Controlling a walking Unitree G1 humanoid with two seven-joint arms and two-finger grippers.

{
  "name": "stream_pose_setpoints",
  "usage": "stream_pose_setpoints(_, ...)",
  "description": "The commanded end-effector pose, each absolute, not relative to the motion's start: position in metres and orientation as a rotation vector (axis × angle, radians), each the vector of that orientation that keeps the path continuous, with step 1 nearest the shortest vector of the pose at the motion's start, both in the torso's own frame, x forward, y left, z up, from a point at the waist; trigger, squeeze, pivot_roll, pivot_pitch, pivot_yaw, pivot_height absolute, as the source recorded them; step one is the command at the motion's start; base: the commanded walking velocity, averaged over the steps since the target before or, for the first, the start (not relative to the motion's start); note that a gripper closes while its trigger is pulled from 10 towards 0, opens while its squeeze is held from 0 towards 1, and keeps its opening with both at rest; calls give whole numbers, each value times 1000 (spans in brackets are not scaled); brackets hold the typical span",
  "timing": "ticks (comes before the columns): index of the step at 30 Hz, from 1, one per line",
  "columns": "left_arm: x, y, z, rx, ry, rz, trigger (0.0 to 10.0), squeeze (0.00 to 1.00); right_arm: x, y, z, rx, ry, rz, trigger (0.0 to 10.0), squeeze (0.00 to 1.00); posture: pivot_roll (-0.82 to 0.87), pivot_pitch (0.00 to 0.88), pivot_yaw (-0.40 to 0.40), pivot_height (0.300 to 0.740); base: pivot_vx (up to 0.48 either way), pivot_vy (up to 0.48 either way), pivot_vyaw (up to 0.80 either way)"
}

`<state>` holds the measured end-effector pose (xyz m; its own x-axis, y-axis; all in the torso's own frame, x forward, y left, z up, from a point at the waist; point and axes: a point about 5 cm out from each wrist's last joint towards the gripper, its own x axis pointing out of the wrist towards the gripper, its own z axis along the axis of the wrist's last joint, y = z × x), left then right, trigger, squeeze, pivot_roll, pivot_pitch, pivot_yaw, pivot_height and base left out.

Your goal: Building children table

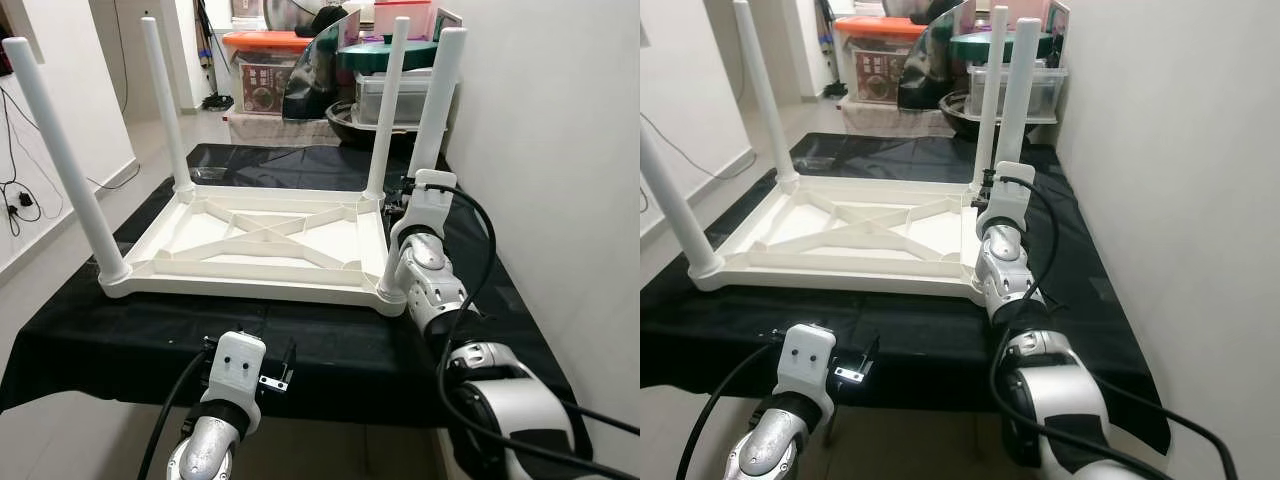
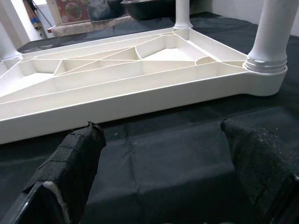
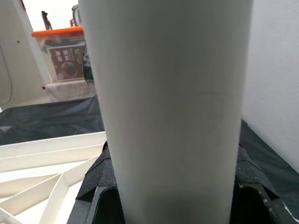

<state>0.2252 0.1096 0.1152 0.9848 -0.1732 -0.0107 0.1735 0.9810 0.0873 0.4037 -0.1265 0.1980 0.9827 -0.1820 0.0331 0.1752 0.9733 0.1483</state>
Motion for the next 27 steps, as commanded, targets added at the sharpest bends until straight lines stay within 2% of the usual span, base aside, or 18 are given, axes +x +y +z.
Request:
stream_pose_setpoints(1,225,110,112,91,19,-176,10000,0,399,-123,173,291,47,-168,10000,0,-12,0,-5,734,0,0,0)
stream_pose_setpoints(2,225,110,112,91,19,-176,10000,0,401,-106,185,308,-24,-48,10000,1000,-12,0,-5,734,0,0,0)
stream_pose_setpoints(4,225,110,112,91,19,-176,10000,0,401,-106,185,308,-24,-48,10000,1000,-12,0,-5,734,0,0,0)
stream_pose_setpoints(5,225,110,112,91,18,-175,10000,0,403,-93,196,320,-86,59,10000,1000,-12,0,-5,734,0,0,0)
stream_pose_setpoints(6,225,110,112,91,18,-175,10000,0,403,-93,196,320,-86,59,10000,1000,-12,0,-5,734,0,0,0)
stream_pose_setpoints(7,225,110,112,91,17,-174,10000,0,404,-84,206,330,-141,178,10000,0,-8,0,-8,734,0,0,0)
stream_pose_setpoints(9,225,110,111,91,16,-173,10000,0,402,-66,218,446,-158,442,10000,0,-9,0,-7,734,0,0,0)
stream_pose_setpoints(11,226,110,111,91,17,-176,10000,0,392,-53,222,532,-136,813,10000,0,-10,0,-6,734,0,0,0)
stream_pose_setpoints(12,226,110,111,91,17,-178,10000,0,384,-53,222,532,-126,987,10000,0,-16,0,-3,734,0,0,0)
stream_pose_setpoints(13,226,110,111,91,17,-178,10000,0,384,-53,222,532,-126,987,10000,0,-16,0,-3,734,0,0,0)
stream_pose_setpoints(14,226,110,110,91,17,-179,10000,0,379,-53,221,529,-116,1091,10000,0,-16,0,-3,734,0,0,0)
stream_pose_setpoints(15,226,109,111,91,16,-179,10000,0,367,-57,219,471,-109,1281,10000,0,-13,0,-6,734,0,0,0)
stream_pose_setpoints(16,226,109,111,91,16,-179,10000,0,367,-57,219,471,-109,1281,10000,0,-13,0,-6,734,0,0,0)
stream_pose_setpoints(17,227,108,112,92,14,-180,10000,0,358,-61,216,427,-88,1426,10000,0,-13,0,-6,734,0,0,0)
stream_pose_setpoints(20,227,109,113,93,12,-176,10000,0,351,-61,212,382,-37,1576,10000,0,-1,0,-15,734,0,0,0)
stream_pose_setpoints(25,227,109,112,94,13,-172,10000,0,348,-56,210,349,-12,1667,10000,0,-1,0,-15,734,0,0,0)
stream_pose_setpoints(26,227,109,112,94,13,-172,10000,0,346,-50,207,330,1,1694,8314,0,-1,0,-15,734,0,0,0)
stream_pose_setpoints(27,227,109,112,94,13,-172,10000,0,346,-50,207,330,1,1694,8314,0,-1,0,-15,734,0,0,0)
